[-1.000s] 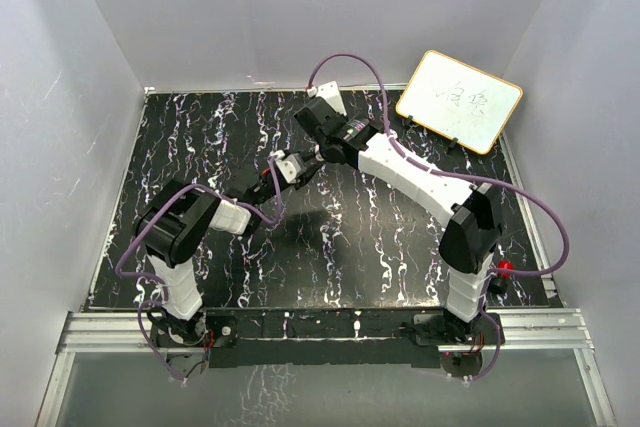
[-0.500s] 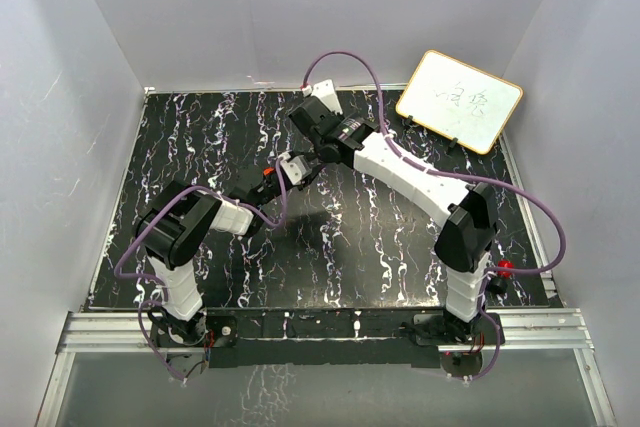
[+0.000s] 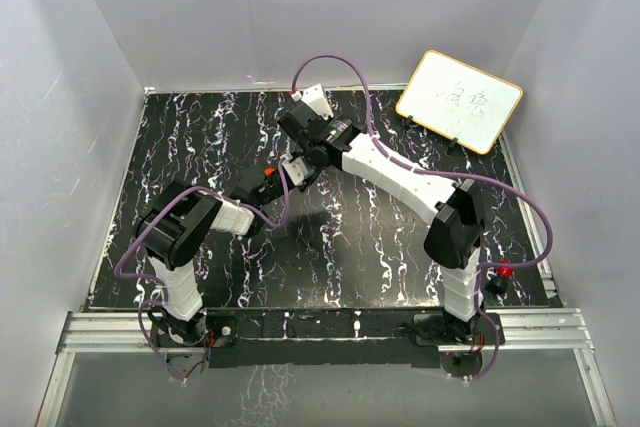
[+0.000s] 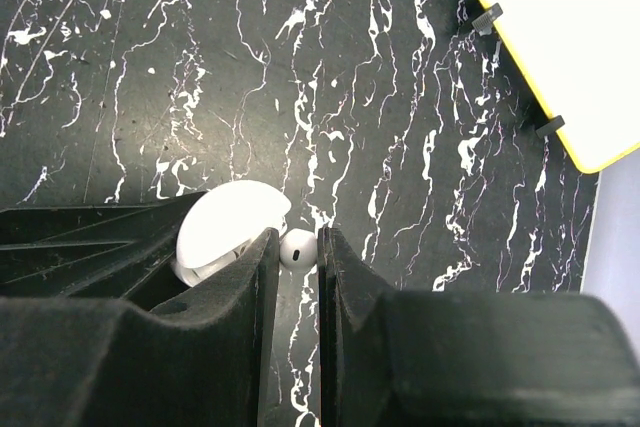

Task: Insert the wireless bluetooth earbuds into the charging case
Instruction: Place the earbud in the charging case.

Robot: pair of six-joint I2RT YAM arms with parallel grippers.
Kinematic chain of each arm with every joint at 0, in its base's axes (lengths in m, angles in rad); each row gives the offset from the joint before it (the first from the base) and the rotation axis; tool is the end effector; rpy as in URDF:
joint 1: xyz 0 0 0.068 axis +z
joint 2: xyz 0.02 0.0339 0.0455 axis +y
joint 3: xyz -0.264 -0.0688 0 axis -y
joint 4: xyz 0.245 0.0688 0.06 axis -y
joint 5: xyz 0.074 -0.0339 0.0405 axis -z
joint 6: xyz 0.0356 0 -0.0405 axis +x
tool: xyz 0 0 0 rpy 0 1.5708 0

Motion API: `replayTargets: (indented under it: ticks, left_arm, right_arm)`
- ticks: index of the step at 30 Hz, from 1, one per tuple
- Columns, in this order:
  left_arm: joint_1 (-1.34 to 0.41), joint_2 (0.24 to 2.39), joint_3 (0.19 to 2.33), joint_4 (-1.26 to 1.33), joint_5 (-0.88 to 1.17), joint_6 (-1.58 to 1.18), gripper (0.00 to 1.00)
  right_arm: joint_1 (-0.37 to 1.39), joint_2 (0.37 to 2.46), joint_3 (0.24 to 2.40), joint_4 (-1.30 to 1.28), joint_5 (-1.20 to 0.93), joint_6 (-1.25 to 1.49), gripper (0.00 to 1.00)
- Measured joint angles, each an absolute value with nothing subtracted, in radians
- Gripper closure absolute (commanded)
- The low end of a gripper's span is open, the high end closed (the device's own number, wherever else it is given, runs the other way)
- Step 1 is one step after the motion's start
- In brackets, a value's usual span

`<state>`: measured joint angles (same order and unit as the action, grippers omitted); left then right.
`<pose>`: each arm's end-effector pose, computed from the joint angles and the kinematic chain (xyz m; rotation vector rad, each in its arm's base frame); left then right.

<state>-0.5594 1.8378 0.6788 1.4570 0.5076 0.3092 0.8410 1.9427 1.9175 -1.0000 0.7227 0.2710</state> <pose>0.2817 -0.1968 0.1985 0.9280 0.9534 -0.5351 0.2940 0.2933 0.3272 -0.4107 2.2613 -0.3962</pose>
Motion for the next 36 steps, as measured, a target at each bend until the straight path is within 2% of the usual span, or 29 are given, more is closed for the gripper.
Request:
replayTargets:
  ticks: [11, 36]
  left_arm:
    - [-0.561, 1.837, 0.679, 1.429, 0.495, 0.322, 1.0]
    - [-0.566, 1.834, 0.679, 1.436, 0.493, 0.331, 1.0]
  right_arm:
    - [0.86, 2.008, 1.982, -1.058, 0.764, 0.263, 0.97]
    - [0.864, 2.018, 2.02, -1.1, 0.793, 0.259, 0.96]
